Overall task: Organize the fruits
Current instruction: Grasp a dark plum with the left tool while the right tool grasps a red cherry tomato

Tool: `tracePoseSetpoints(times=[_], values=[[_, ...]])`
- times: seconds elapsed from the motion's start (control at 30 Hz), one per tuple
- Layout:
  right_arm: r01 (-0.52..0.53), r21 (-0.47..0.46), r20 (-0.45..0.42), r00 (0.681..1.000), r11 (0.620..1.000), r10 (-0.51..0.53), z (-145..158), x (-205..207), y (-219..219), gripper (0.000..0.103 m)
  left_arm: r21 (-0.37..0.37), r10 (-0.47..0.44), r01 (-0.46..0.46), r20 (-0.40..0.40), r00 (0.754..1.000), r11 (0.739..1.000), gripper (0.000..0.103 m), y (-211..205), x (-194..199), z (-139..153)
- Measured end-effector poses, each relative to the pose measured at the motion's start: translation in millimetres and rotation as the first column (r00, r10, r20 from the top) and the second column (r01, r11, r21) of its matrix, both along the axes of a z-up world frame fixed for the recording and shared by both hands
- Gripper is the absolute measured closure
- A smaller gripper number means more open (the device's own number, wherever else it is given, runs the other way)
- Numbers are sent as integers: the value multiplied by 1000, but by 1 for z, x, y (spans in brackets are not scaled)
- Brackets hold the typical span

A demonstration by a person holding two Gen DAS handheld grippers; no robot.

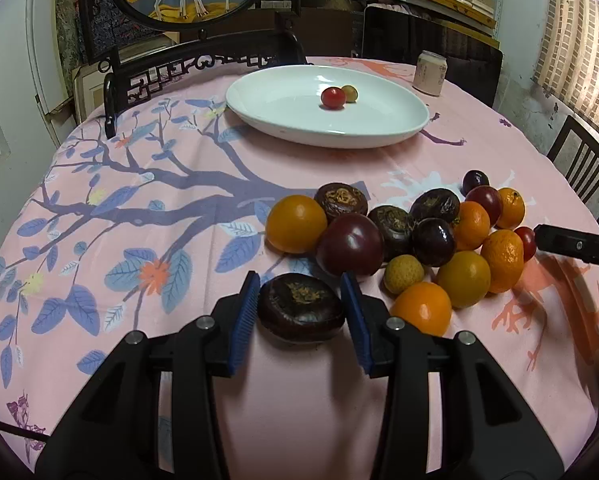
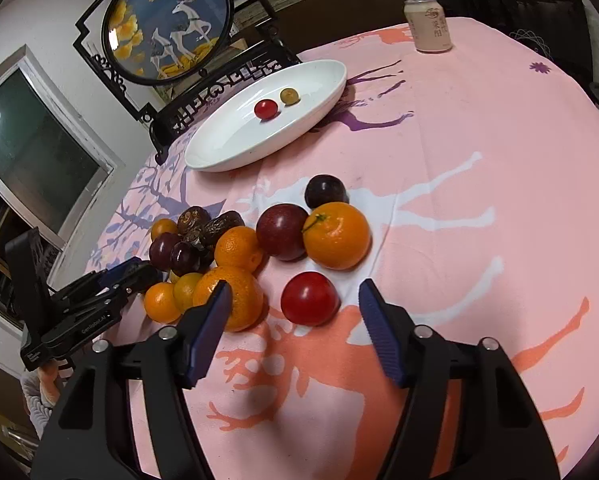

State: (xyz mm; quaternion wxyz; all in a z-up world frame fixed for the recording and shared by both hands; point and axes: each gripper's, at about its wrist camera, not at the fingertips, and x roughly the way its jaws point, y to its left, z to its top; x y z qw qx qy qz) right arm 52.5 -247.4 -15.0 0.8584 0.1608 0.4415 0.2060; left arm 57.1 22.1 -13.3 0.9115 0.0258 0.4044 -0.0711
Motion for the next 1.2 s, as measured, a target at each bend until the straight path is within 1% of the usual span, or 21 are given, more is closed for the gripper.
tracePoseSetpoints(times=[0.03, 0.07, 0.13, 0.2, 0.27, 0.37, 0.47, 0.57, 0.67, 0.8, 0.93, 1.0, 1.07, 1.2], values=[[2, -5, -10, 1000, 1000, -2, -2, 2, 0, 46, 2, -2, 2, -2, 1000, 1000, 60, -1, 0, -1], [-2, -9, -23, 1000, 1000, 2, -4, 4, 2, 48, 5, -3, 3, -3, 1000, 1000, 60, -1, 0, -1], [-17, -35, -44, 999, 999, 15, -9, 6, 7, 54, 10, -5, 5, -4, 1000, 1000, 60, -2, 0, -1], [-17, -91, -25, 1000, 996, 15, -9, 5, 14, 59, 11, -4, 4, -4, 1000, 1000, 60, -3, 0, -1], [-21, -154, -5, 1000, 988, 21, -9, 4, 22, 68, 15, -5, 5, -3, 1000, 1000, 60, -3, 0, -2], [-19, -249, 40, 999, 968, 30, -9, 1, 32, 71, 23, -4, 4, 1, 1000, 1000, 60, -5, -1, -2], [-18, -296, 72, 997, 955, 41, -8, -2, 37, 71, 20, -3, 3, 0, 1000, 1000, 60, -5, -1, -2], [-1, -307, 105, 994, 952, 34, -3, -5, 37, 71, 14, 1, -1, 3, 1000, 1000, 60, -4, -1, -1], [35, -311, 140, 990, 950, 9, 3, -7, 34, 71, 17, 13, -14, 23, 1000, 1000, 60, -3, -3, 2], [60, -324, 168, 986, 944, -4, 13, -2, 35, 71, 5, 39, -40, 61, 997, 999, 60, 2, 0, 16], [54, -308, 180, 984, 950, 2, 30, 11, 35, 71, 1, 41, -41, 99, 994, 999, 60, 2, 16, 38], [55, -294, 183, 983, 954, 0, 40, 23, 35, 71, -1, 47, -48, 111, 993, 999, 61, 1, 34, 49], [47, -260, 174, 985, 965, -2, 48, 43, 36, 71, -13, 58, -57, 110, 992, 998, 61, 1, 53, 54], [26, -218, 145, 989, 976, 6, 51, 90, 49, 71, -38, 73, -70, 77, 994, 997, 60, -2, 101, 53]])
